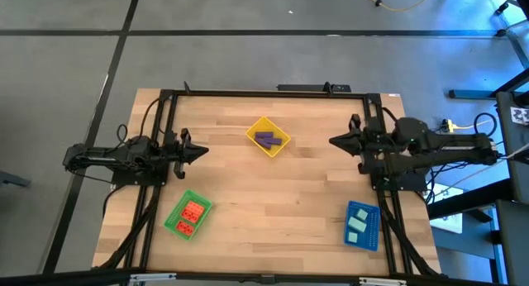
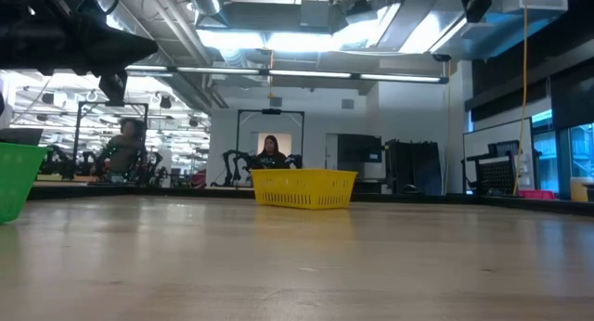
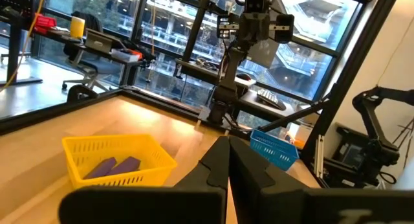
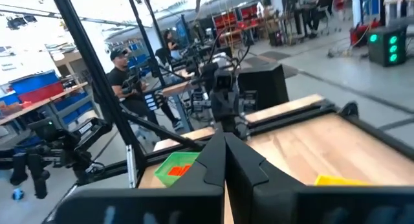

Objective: Sort & place blocks by color
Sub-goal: Return to Home Position

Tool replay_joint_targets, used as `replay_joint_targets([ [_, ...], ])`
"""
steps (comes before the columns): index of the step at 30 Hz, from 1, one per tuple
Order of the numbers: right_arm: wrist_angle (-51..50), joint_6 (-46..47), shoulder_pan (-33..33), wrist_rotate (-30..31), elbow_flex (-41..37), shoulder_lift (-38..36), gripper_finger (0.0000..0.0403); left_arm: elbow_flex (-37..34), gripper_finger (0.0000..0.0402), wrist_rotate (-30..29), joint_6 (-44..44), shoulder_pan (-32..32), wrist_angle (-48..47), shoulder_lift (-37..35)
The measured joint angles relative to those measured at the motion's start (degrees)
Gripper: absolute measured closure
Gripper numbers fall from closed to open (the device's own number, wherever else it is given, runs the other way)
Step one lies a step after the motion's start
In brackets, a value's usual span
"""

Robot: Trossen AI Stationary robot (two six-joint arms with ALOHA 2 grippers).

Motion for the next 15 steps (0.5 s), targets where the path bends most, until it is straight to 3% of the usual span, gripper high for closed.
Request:
replay_joint_targets([
  [9,-5.2,-3.6,0.0,-0.7,-0.9,-5.5,0.0402,0.0,0.0401,0.0,0.0,0.0,0.0,0.0],
  [15,6.1,-0.8,0.1,-2.3,-12.3,-13.1,0.0402,0.0,0.0401,0.0,0.0,0.0,0.0,0.0],
])
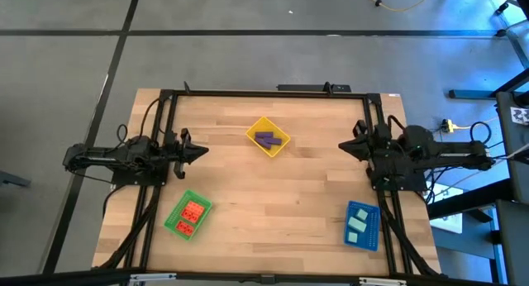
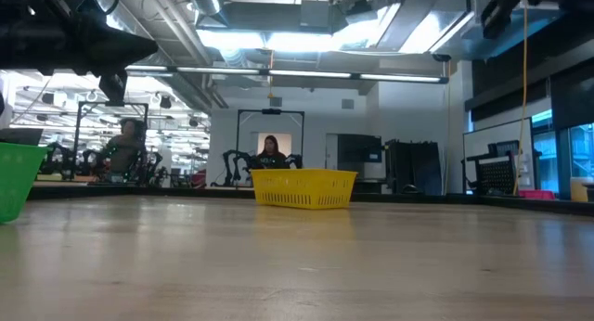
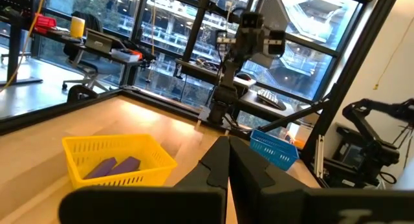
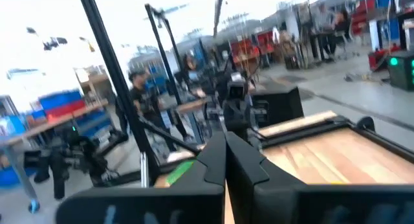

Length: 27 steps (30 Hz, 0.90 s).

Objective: Sort & place blocks by color
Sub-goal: Return to Home Position

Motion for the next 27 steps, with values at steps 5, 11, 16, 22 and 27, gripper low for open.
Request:
replay_joint_targets([
  [5,8.5,1.5,0.0,0.0,-8.2,-4.9,0.0402,0.0,0.0401,0.0,0.0,0.0,0.0,0.0],
  [11,21.3,3.6,0.0,0.0,-20.1,-12.0,0.0402,0.0,0.0401,0.0,0.0,0.0,0.0,0.0],
  [16,14.8,5.9,0.0,0.3,-22.5,-15.9,0.0402,0.0,0.0401,0.0,0.0,0.0,0.0,0.0],
  [22,9.0,-0.5,0.0,0.3,-22.5,-17.4,0.0402,0.0,0.0401,0.0,0.0,0.0,0.0,0.0],
  [27,0.6,-4.4,0.0,2.2,-22.5,-18.2,0.0402,0.0,0.0401,0.0,0.0,0.0,0.0,0.0],
])
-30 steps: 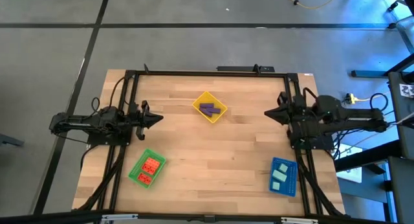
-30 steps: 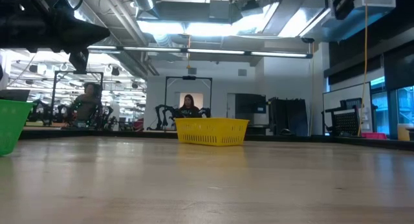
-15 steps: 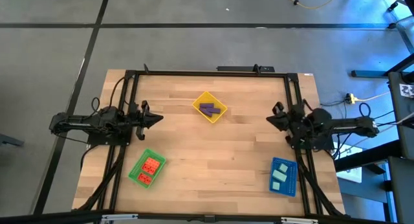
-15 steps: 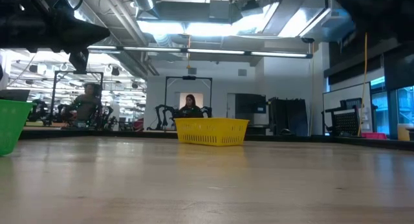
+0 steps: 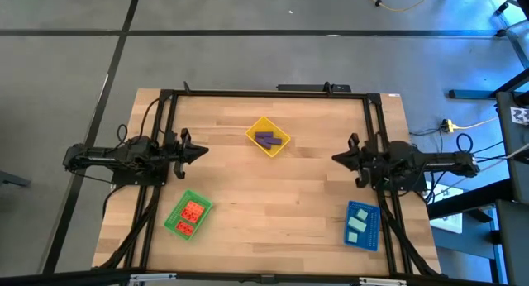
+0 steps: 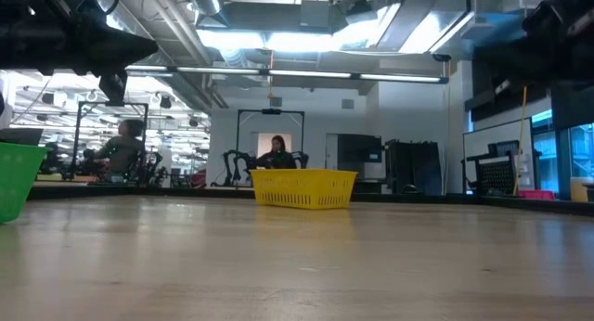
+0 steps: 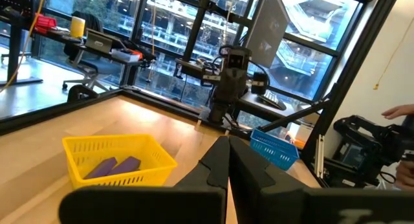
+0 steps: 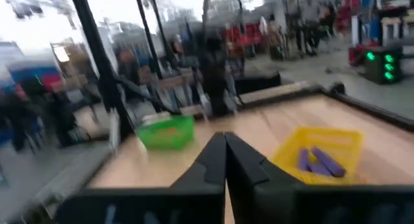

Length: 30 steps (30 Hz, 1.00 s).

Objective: Sort & place blocks by color
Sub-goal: Return to Home Position

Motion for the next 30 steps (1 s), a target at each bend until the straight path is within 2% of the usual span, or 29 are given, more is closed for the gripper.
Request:
replay_joint_targets([
  [3,-5.0,-3.1,0.0,0.2,0.0,-0.6,0.0402,0.0,0.0401,0.0,0.0,0.0,0.0,0.0],
  [11,-5.4,-12.2,0.0,-3.2,0.0,-0.2,0.0402,0.0,0.0401,0.0,0.0,0.0,0.0,0.0],
  [19,-5.4,-12.0,0.0,-3.4,0.0,-0.2,0.0384,0.0,0.0401,0.0,0.0,0.0,0.0,0.0],
  [30,-5.4,-12.1,0.0,-3.4,0.0,-0.2,0.0387,0.0,0.0401,0.0,0.0,0.0,0.0,0.0],
])
